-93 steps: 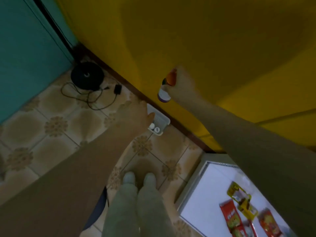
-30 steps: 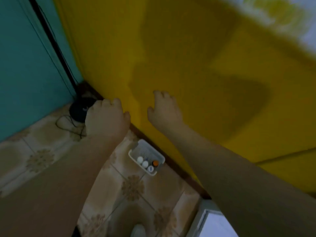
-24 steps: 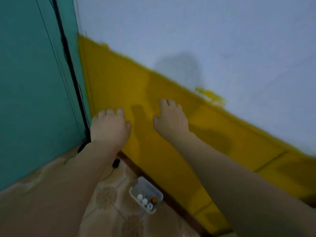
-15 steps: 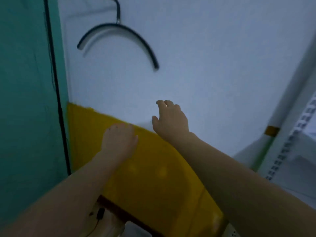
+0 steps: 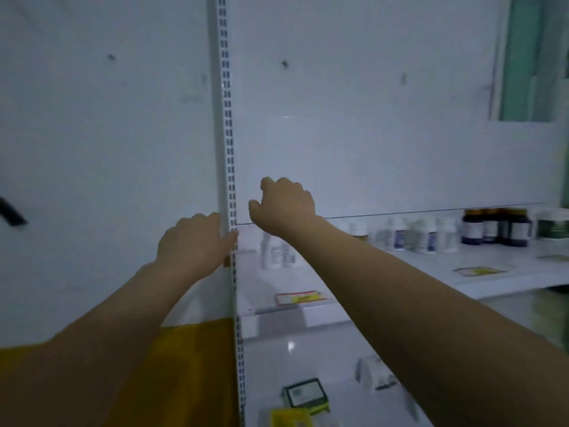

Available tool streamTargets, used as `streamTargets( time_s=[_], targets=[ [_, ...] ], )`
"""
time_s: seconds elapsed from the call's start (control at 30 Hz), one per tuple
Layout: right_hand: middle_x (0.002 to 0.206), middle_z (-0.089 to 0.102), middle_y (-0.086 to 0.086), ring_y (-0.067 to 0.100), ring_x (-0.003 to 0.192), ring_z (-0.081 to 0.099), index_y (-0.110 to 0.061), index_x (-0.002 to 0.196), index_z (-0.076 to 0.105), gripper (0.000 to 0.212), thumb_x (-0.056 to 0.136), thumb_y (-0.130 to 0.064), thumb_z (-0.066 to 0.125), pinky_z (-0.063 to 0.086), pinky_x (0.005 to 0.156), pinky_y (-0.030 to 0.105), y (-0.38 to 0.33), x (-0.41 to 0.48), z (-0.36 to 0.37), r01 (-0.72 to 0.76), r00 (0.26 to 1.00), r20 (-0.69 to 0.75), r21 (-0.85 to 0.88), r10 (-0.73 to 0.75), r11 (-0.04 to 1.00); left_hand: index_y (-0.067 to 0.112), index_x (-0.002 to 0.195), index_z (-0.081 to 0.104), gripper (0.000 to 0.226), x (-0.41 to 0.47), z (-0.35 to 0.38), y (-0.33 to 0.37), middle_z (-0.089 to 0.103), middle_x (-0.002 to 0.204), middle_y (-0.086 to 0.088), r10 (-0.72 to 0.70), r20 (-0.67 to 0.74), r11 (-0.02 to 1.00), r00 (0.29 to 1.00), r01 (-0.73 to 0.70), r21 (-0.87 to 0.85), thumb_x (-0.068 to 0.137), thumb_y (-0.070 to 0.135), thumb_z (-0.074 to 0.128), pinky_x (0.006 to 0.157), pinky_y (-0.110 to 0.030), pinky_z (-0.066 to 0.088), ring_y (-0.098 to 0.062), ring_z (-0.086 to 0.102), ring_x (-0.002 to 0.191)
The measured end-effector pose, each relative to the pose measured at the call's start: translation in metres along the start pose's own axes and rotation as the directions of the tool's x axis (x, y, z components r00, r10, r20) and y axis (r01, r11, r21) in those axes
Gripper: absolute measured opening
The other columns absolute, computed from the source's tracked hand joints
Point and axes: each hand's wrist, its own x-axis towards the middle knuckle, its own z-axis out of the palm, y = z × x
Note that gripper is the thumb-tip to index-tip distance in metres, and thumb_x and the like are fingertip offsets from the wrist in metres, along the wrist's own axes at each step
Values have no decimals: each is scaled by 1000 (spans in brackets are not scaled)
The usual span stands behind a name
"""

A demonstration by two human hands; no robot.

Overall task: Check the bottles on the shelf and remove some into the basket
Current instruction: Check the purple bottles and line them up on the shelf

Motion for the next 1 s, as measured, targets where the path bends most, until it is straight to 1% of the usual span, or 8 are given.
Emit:
streamTargets(
  time_s=[0.23,0.4,0.47,0.53,0.67,0.77,0.87,1.0],
  targets=[
    [123,53,10,31,112,50,-13,131,44,43,96,-37,39,40,89,37,214,-76,-87,-257,961,54,-201,272,945,17,128,48,51,-1,30,209,52,129,-9,203,104,972,974,-188,-142,95,52,35,87,-35,43,-28,50,114],
    [120,57,10,30,106,55,-13,128,49,45,93,-40,42,47,85,37,332,-118,-133,-376,889,149,-305,434,875,21,127,51,47,-13,52,340,57,123,-6,400,141,896,905,-354,-269,93,51,38,80,-33,44,-25,54,109],
    [114,58,8,28,102,57,-12,120,54,42,92,-42,43,49,85,37,369,-128,-140,-415,859,177,-309,481,856,24,124,54,45,-11,59,382,59,120,-4,444,154,874,883,-388,-294,92,52,39,78,-32,45,-24,55,105],
    [107,59,6,25,97,58,-13,110,57,36,91,-41,45,49,81,35,404,-133,-141,-449,838,182,-305,514,840,23,121,55,45,-3,66,418,59,120,-5,463,158,862,872,-402,-308,92,52,39,80,-31,46,-24,55,105],
    [117,59,6,24,102,57,-14,121,55,41,91,-40,46,48,81,34,466,-135,-133,-498,814,145,-324,562,805,20,124,53,45,17,84,474,56,126,-6,504,141,834,852,-437,-337,93,50,39,80,-30,42,-23,54,109],
    [116,59,7,24,99,56,-14,119,56,40,90,-40,47,47,78,33,508,-133,-128,-519,798,130,-346,588,782,21,122,54,43,35,102,506,58,123,-6,528,144,815,837,-453,-362,93,50,40,77,-29,44,-23,55,107],
    [105,62,5,22,92,57,-15,114,59,38,90,-41,46,44,70,30,546,-126,-128,-550,773,123,-359,622,754,23,119,55,40,55,118,534,59,120,-5,558,156,802,815,-480,-355,94,50,39,74,-28,42,-23,56,104],
    [96,59,4,20,85,55,-14,108,58,33,91,-41,46,44,66,29,590,-107,-128,-552,773,116,-363,624,751,21,122,54,45,81,140,568,59,120,-3,560,166,806,812,-487,-337,94,52,37,80,-30,42,-21,56,104]
  ],
)
